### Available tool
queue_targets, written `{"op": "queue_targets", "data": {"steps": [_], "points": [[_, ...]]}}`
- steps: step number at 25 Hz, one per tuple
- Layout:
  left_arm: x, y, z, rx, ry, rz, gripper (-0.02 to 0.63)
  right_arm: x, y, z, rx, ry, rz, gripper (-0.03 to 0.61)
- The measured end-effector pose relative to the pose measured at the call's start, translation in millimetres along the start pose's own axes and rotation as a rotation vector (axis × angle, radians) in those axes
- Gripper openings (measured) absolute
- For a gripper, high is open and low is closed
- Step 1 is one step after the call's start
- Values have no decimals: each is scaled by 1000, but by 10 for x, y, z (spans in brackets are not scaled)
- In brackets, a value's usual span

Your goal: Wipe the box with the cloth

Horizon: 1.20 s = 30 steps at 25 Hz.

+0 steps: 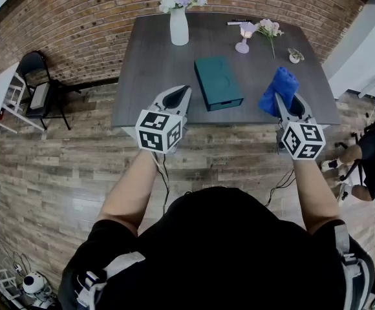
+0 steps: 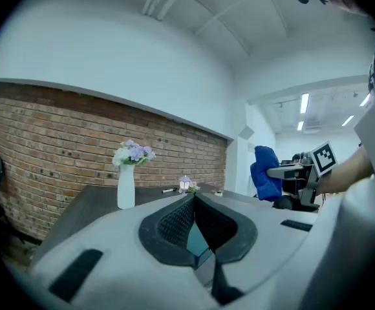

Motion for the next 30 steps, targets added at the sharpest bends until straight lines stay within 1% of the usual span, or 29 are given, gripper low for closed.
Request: {"op": "queue_targets", "data": {"steps": [3,6,11,14,17,20,23,27,30], "points": [[-3,34,83,-18,36,21,9,-4,49,84,-5,21,6,144],[17,39,146,-29,55,23,9,-9,72,136,-9,42,10,144],[18,-65,184,-48,68,-1,9,-25,53,168,-4,57,11,144],[-35,-149,171,-57,82,-21,9,-9,22,137,23,89,12,147],[-131,-250,114,-66,96,-47,9,82,-41,29,27,121,-17,147],[-300,-385,13,-77,118,-79,9,240,-134,-186,29,169,-53,147],[-521,-522,-151,-101,156,-103,9,463,-239,-529,4,250,-106,147],[-875,-678,-463,-154,214,-116,9,799,-387,-1175,-93,392,-205,147],[-1087,-768,-678,-175,244,-112,9,1026,-484,-1616,-176,485,-264,147]]}}
Point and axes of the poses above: the fingertips, and each gripper's own axes: x forward along the fingers, z to its right, y out of its top, the point moved 5 cm from there along -x, backward along the fingers, and after that the axes turned 6 degrees about y, right-handed, at the moved point
